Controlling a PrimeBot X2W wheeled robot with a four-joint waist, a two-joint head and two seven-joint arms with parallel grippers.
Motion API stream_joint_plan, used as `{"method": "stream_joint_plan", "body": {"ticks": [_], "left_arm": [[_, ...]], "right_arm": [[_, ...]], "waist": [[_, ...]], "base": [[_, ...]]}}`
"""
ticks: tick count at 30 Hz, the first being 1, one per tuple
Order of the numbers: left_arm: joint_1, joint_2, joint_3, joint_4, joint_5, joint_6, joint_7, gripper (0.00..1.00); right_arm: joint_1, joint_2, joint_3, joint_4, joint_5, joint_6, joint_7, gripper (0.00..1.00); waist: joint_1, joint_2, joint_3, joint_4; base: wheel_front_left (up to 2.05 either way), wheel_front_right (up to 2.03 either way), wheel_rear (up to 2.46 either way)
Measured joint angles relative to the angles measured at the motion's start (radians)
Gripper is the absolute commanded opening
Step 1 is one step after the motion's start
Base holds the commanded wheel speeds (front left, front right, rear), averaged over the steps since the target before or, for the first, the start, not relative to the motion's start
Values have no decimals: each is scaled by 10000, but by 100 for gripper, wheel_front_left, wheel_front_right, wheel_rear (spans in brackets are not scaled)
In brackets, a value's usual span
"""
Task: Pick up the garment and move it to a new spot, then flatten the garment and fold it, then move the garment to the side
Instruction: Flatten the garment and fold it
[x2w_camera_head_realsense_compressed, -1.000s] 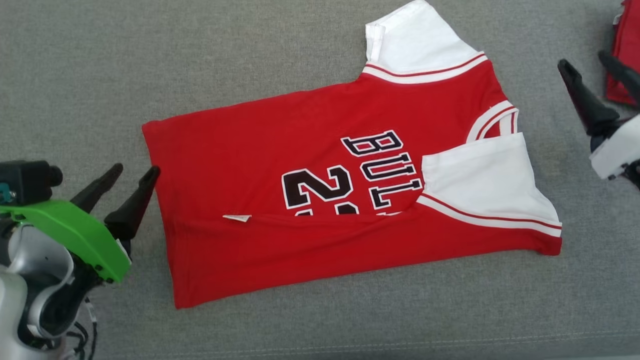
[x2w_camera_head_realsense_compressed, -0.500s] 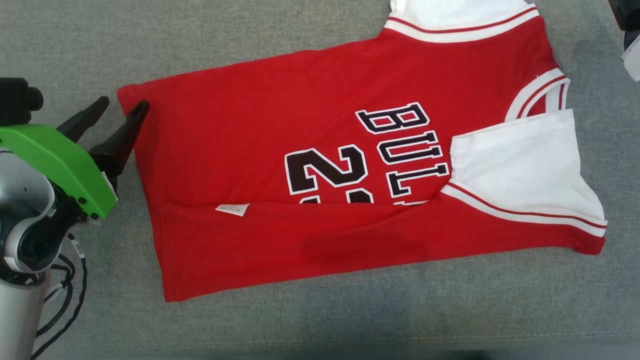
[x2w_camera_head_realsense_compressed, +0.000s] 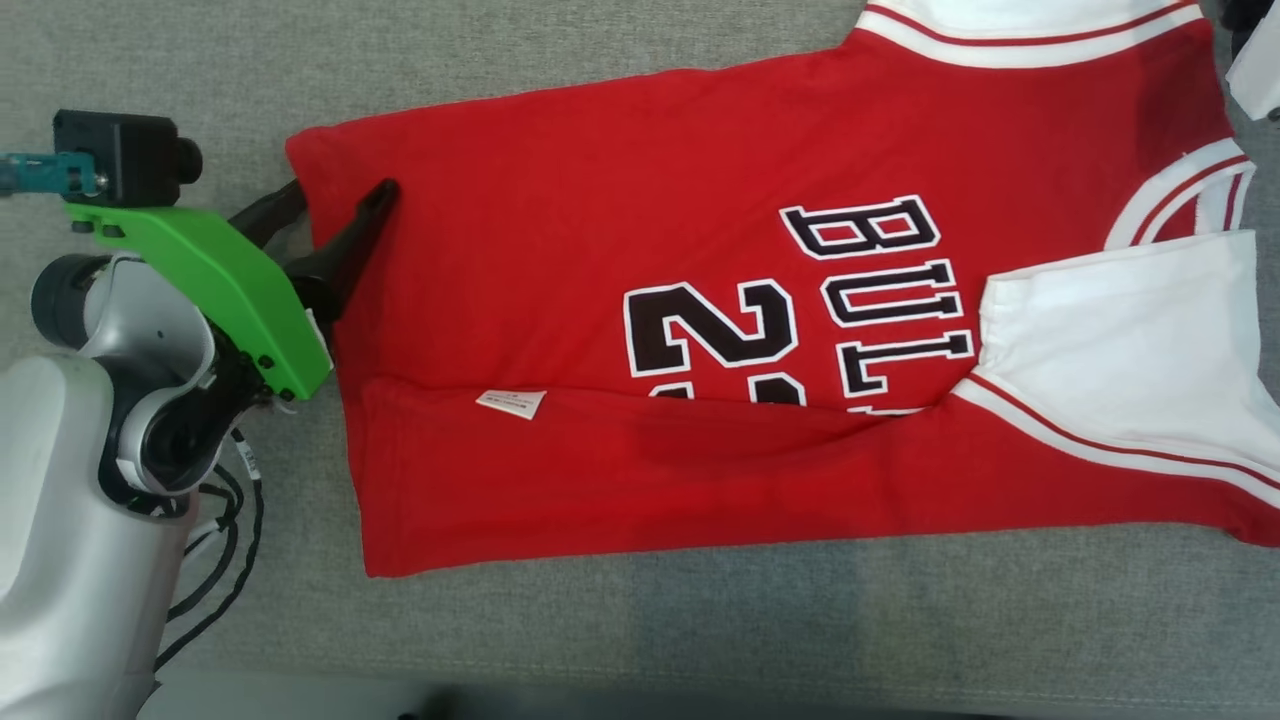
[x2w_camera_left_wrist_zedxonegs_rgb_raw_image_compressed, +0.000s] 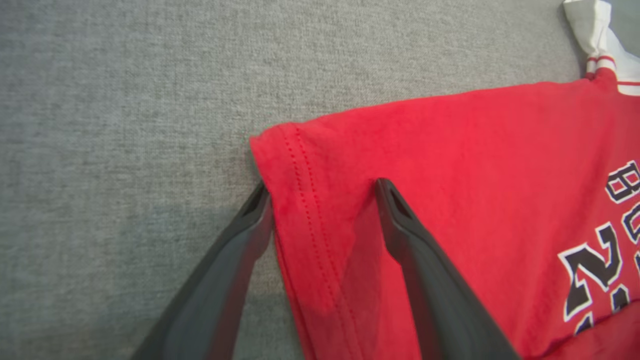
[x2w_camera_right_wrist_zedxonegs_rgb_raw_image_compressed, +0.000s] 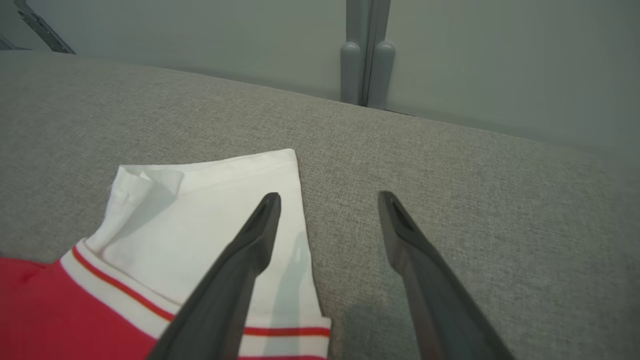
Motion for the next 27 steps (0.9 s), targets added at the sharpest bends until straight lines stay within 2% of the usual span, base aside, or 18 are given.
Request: {"method": "stream_joint_plan", "body": {"ticks": [4, 6, 9, 10, 12, 16, 17, 27], "left_arm": [[-272, -251, -174, 165, 0, -107, 42, 100], [-408, -420, -282, 226, 0, -167, 81, 93], [-558, -573, -384, 359, 0, -257, 65, 89], [-594, -637, -401, 408, 0, -286, 65, 86], [-691, -719, -430, 487, 0, -313, 63, 72], [-818, -792, -535, 604, 2, -426, -25, 58], [-842, -802, -545, 631, 0, -458, -50, 50], [-1097, -894, -606, 905, 0, -593, -140, 42]], "right_arm": [[-188, 169, -58, 360, 2, -86, 96, 100], [-258, 234, -31, 545, 2, -86, 138, 100], [-295, 257, -4, 842, -6, -94, 138, 100], [-299, 272, -10, 922, -4, -134, 138, 100], [-371, 293, -23, 1043, -4, -174, 138, 100], [-716, 278, -17, 1313, -104, -173, 102, 100], [-758, 303, -4, 1373, -123, -173, 81, 100], [-1116, 462, 69, 1825, -180, -171, 4, 100]], "waist": [[0, 0, 79, 298], [0, 0, 136, 443], [0, 0, 216, 658], [0, 0, 240, 727], [0, -1, 290, 851], [0, 0, 399, 1065], [0, 0, 420, 1104], [0, 0, 582, 1238]], "base": [[0, 0, 0], [0, 0, 0], [0, 0, 0], [0, 0, 0], [0, 0, 0], [0, 0, 0], [0, 0, 0], [0, 0, 0]]}}
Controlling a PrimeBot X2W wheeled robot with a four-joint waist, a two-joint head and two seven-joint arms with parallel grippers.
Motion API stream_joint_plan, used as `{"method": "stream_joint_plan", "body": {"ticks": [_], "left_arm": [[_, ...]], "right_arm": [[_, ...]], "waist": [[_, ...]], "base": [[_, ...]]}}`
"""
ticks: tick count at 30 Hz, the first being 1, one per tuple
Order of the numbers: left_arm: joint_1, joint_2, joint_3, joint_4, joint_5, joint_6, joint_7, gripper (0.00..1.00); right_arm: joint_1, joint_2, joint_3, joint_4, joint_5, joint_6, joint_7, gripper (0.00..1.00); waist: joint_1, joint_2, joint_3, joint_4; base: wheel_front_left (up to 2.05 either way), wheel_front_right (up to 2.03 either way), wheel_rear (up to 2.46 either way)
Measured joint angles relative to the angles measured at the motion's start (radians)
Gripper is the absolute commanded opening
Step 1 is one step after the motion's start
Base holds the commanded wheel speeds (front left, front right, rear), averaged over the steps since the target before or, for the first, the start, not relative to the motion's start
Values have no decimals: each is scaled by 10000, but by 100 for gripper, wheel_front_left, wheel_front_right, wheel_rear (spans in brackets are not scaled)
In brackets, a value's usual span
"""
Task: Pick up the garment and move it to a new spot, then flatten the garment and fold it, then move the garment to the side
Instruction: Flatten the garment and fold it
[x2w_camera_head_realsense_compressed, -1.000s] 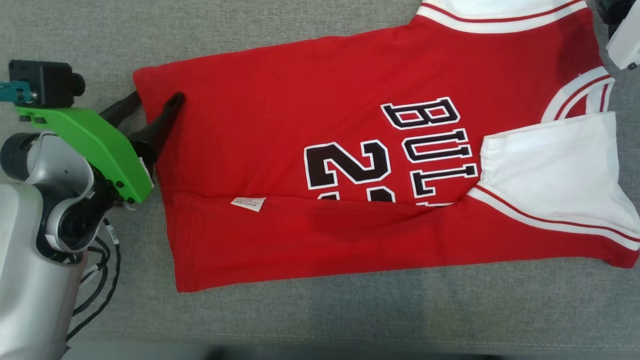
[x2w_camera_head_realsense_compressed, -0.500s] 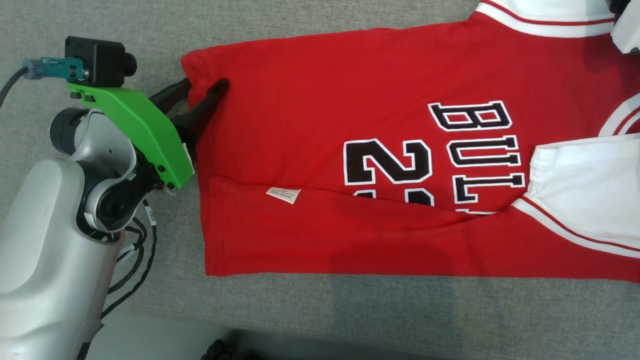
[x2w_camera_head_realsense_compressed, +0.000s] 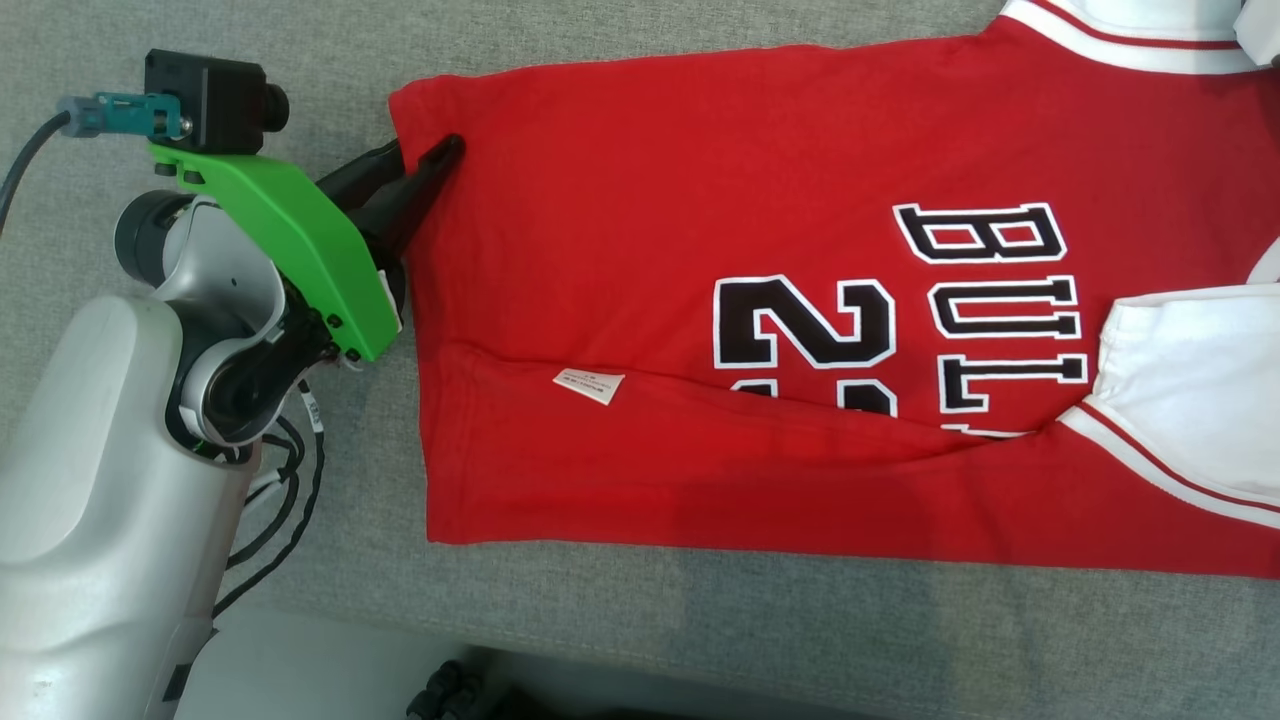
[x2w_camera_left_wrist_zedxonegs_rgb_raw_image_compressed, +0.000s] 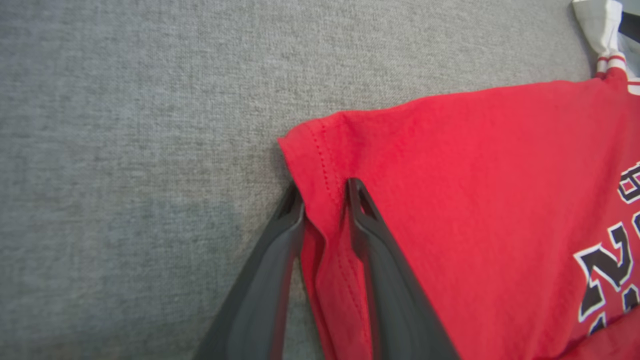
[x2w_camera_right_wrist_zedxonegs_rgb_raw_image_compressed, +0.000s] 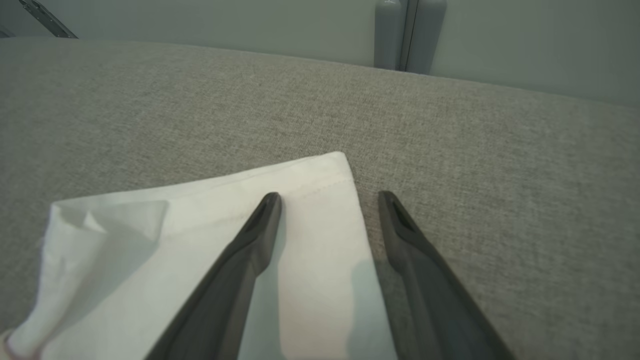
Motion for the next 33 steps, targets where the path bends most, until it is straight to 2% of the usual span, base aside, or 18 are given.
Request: {"method": "stream_joint_plan", "body": {"ticks": [10, 21, 24, 26, 27, 29, 31, 33], "left_arm": [[-245, -59, -44, 311, 0, -96, -54, 36], [-559, -148, -111, 644, 2, -176, -134, 35], [-640, -171, -138, 740, 4, -186, -142, 31], [-668, -196, -155, 819, 4, -190, -190, 28], [-683, -209, -163, 855, 4, -207, -209, 26], [-705, -228, -174, 901, 4, -222, -219, 25], [-734, -244, -199, 941, 4, -228, -219, 23], [-752, -253, -213, 970, 4, -234, -224, 23]], "right_arm": [[-287, 71, 58, 454, -31, 13, -23, 100], [-593, 167, 188, 894, -63, 102, -188, 100], [-621, 178, 192, 1005, -63, 104, -192, 88], [-652, 180, 198, 1074, -75, 140, -203, 86], [-670, 188, 203, 1104, -75, 184, -203, 80], [-693, 209, 219, 1168, -75, 190, -238, 79], [-729, 230, 240, 1244, -96, 192, -276, 70], [-786, 255, 265, 1317, -115, 194, -276, 69]], "waist": [[0, 0, 11, 38], [0, 0, 5, 52], [0, 0, -6, 72], [0, 0, -13, 87], [0, 0, -17, 95], [0, 0, -27, 110], [0, 0, -41, 125], [0, 0, -54, 139]], "base": [[0, 0, 0], [0, 0, 0], [0, 0, 0], [0, 0, 0], [0, 0, 0], [0, 0, 0], [0, 0, 0], [0, 0, 0]]}}
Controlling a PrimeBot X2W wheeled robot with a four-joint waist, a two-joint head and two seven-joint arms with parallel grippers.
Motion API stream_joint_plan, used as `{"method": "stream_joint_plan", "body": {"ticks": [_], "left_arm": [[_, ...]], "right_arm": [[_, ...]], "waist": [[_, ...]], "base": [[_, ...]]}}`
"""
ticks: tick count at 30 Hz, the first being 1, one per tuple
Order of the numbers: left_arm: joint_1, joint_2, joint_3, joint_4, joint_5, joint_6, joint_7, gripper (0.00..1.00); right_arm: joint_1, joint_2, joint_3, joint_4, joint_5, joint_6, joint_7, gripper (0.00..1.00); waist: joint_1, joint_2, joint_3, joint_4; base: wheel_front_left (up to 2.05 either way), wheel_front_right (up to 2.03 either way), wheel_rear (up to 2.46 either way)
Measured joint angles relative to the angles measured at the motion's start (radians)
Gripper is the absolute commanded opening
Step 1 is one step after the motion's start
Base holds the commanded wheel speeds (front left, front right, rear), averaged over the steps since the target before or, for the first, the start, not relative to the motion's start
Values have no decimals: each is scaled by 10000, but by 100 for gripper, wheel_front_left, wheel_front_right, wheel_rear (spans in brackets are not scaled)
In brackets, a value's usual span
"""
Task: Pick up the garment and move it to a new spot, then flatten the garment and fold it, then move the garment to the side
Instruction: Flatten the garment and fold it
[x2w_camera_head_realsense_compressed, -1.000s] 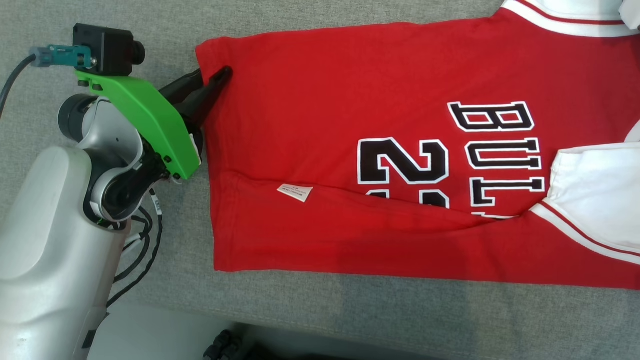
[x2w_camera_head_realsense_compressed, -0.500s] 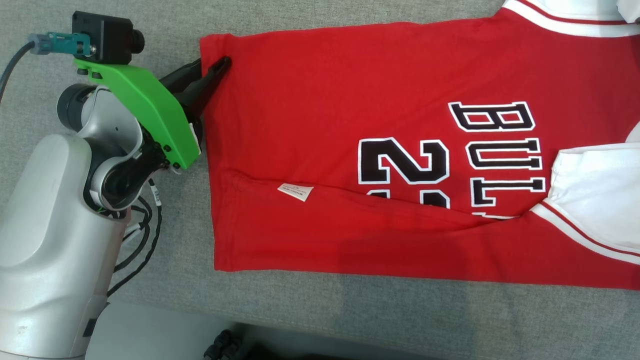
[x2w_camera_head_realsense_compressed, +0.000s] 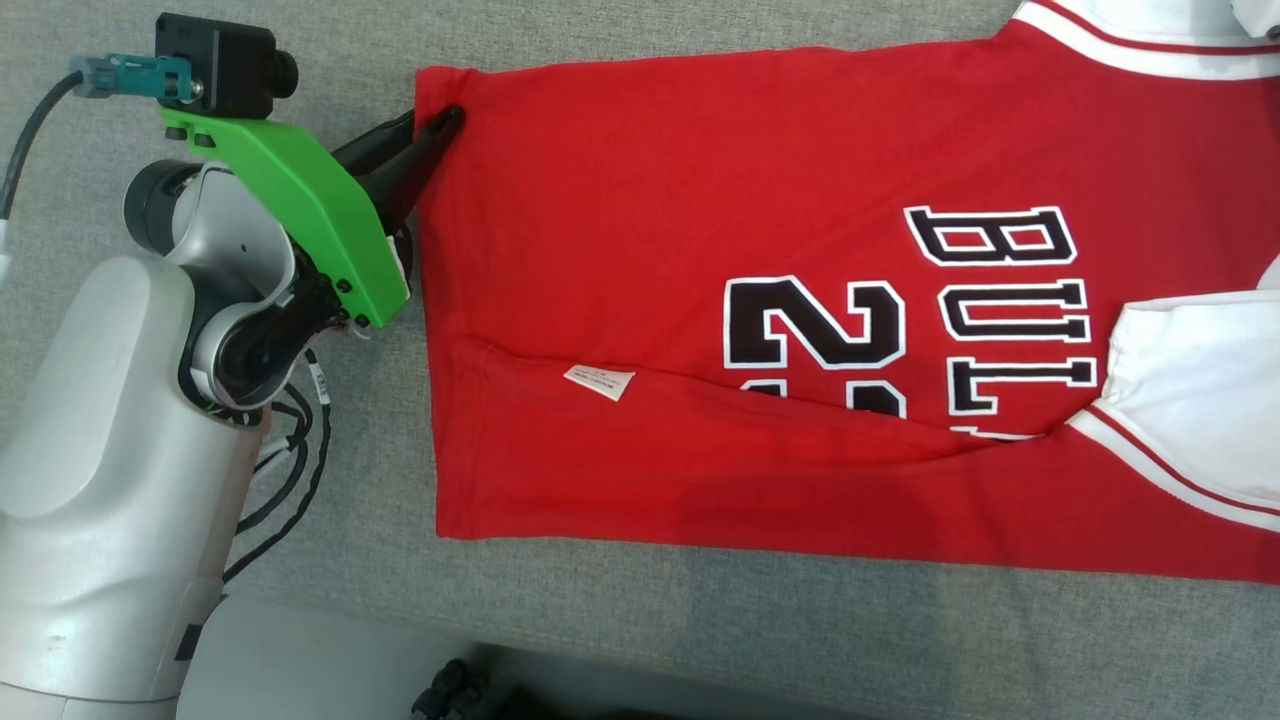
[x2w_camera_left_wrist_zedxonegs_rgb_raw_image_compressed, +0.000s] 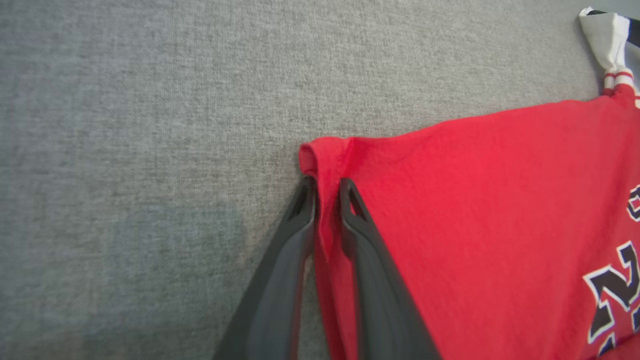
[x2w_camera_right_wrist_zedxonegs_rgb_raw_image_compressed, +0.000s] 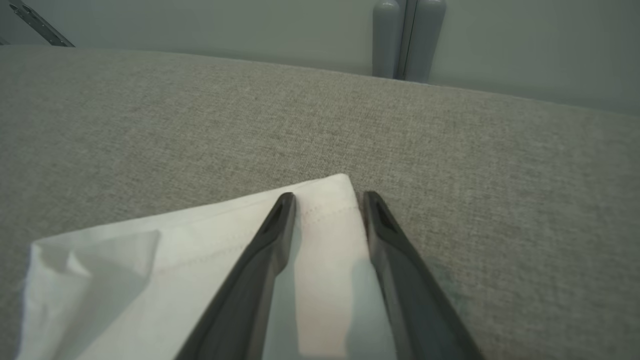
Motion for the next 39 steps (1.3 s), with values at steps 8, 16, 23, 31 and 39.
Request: {"method": "stream_joint_plan", "body": {"ticks": [8, 16, 23, 31, 39], "left_arm": [[-103, -63, -52, 232, 0, -27, -100, 22], [-159, -148, -90, 414, 2, -29, -272, 0], [-192, -155, 12, 648, 2, -115, -612, 0], [-130, -105, 215, 1024, 0, -117, -1034, 0], [241, -31, 443, 1283, -107, -119, -1442, 0]], "right_arm": [[-41, 84, 75, 182, -21, 82, -90, 49], [-99, 209, 207, 380, -19, 192, -178, 0], [-103, 372, 274, 426, 19, 339, -485, 0], [-102, 497, 219, 88, 339, 443, -1126, 0], [79, 437, 176, -456, 721, 525, -1501, 0]], "waist": [[-1, 0, -44, 18], [-1, 0, -95, -5], [-1, 0, -208, -80], [-1, 0, -535, -283], [0, 0, -930, -584]], "base": [[0, 0, 0], [0, 0, 0], [0, 0, 0], [0, 0, 0], [0, 0, 0]]}}
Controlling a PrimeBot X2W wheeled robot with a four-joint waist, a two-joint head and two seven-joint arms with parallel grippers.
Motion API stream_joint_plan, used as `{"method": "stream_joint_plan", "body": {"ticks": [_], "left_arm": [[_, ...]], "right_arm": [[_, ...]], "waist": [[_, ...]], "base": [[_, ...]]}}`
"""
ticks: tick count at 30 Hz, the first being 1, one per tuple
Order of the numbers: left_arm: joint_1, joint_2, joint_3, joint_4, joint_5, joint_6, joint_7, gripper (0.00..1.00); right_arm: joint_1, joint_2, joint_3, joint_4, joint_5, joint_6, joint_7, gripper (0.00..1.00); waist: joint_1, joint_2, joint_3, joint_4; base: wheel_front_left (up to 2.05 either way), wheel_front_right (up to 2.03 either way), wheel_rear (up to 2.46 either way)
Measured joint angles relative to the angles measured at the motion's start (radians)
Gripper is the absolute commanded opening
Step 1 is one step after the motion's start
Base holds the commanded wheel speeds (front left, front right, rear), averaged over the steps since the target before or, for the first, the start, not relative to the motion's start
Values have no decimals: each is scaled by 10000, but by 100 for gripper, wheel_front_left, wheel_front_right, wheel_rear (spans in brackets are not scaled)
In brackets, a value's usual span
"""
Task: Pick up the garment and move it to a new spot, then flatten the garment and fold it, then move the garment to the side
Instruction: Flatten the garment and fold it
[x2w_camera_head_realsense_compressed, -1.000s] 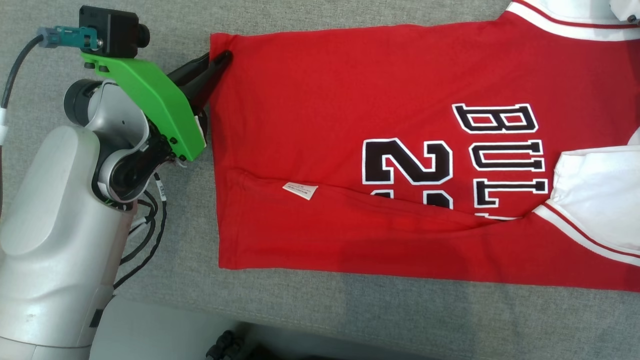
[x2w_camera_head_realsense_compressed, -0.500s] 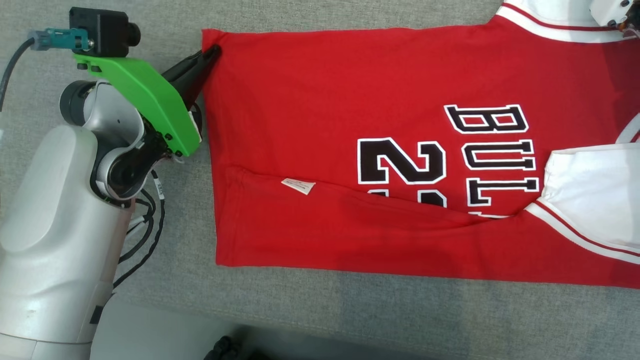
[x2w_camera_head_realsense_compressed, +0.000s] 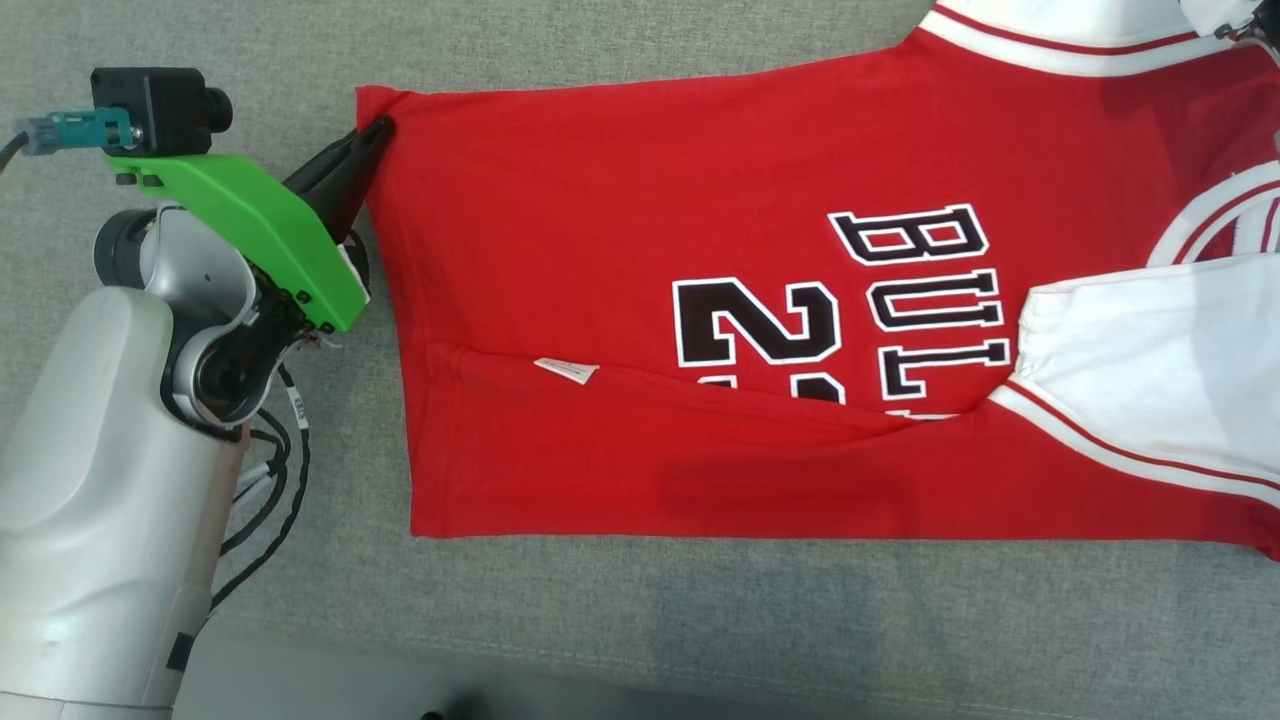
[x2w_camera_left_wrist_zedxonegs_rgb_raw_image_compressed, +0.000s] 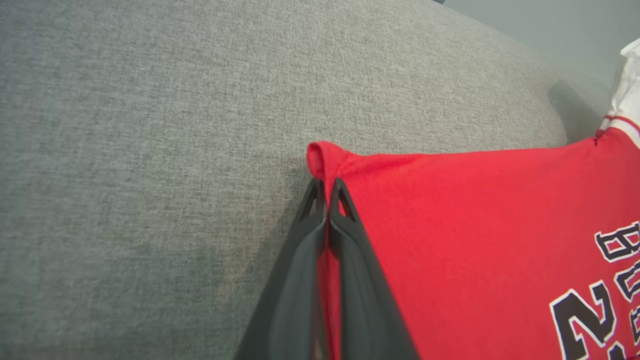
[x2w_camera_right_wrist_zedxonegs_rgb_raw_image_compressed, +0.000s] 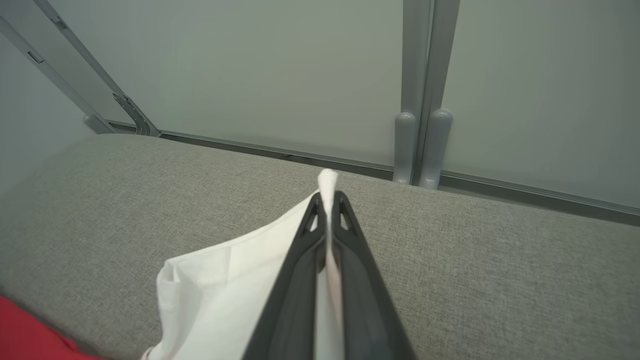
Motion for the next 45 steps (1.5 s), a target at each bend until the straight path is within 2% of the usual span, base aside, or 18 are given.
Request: {"method": "stream_joint_plan", "body": {"ticks": [21, 31, 45], "left_arm": [[1115, 169, 107, 13, -171, -88, -1118, 0], [1845, 322, 100, -59, -176, -90, -1607, 0], [2774, 541, -44, -299, -171, -90, -1944, 0]], "right_arm": [[2276, -88, 82, -1300, 757, 88, -876, 0], [3471, -351, 86, -2013, 1072, 88, -1235, 0], [4955, -531, -123, -2865, 1371, 84, -1597, 0]], "waist": [[0, 0, -931, -583], [-1, 0, -1494, -820], [0, 0, -1991, -1053]], "base": [[0, 0, 0], [0, 0, 0], [0, 0, 0]]}}
